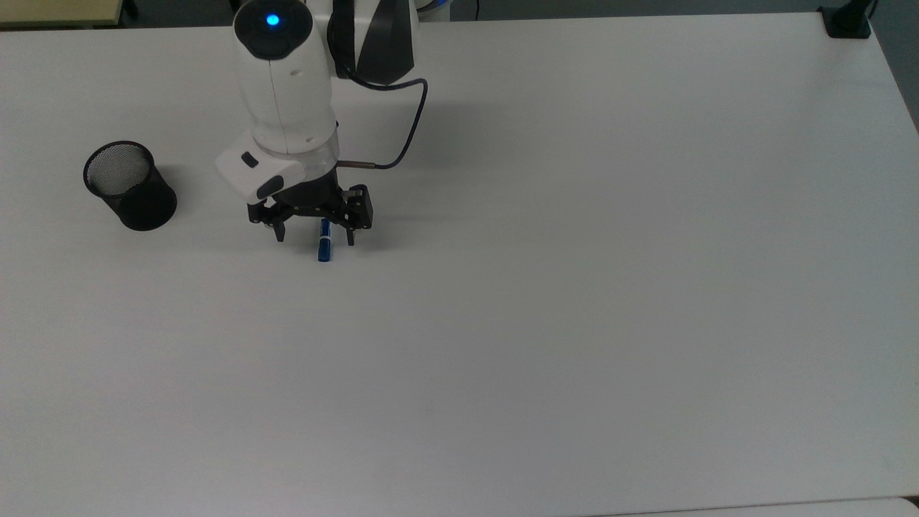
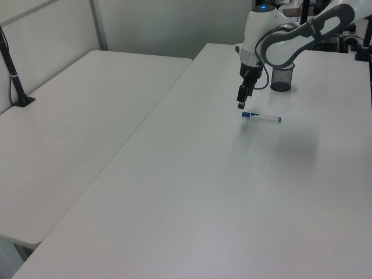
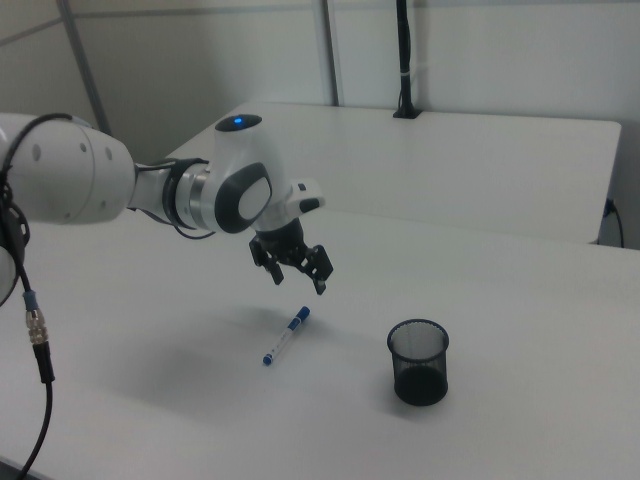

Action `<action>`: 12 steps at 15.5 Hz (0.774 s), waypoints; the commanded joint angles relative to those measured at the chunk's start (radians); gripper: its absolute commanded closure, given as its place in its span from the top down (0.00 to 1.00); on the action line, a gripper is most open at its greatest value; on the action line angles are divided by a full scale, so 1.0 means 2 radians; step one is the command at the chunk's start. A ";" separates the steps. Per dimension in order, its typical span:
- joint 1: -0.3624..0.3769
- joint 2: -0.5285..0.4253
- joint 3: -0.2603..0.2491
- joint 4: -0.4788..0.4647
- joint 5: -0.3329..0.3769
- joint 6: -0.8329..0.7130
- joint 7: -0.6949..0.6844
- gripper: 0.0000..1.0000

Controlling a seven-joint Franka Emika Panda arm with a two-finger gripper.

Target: Remove the marker

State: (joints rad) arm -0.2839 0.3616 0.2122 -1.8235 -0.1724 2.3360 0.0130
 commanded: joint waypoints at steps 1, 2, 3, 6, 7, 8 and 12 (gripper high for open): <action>0.003 -0.062 -0.002 0.020 -0.008 -0.084 0.016 1.00; 0.004 -0.070 -0.002 0.038 -0.006 -0.116 0.016 1.00; 0.005 -0.079 -0.002 0.052 -0.004 -0.146 0.016 1.00; 0.012 -0.114 -0.002 0.066 -0.003 -0.204 0.017 1.00; 0.020 -0.128 -0.002 0.065 -0.002 -0.218 0.017 1.00; 0.023 -0.140 -0.003 0.065 -0.002 -0.231 0.017 1.00; 0.043 -0.187 -0.020 0.064 0.032 -0.284 0.027 1.00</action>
State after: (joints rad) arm -0.2423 0.0644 0.2129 -1.6776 -0.1600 1.8456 0.0381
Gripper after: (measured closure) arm 0.000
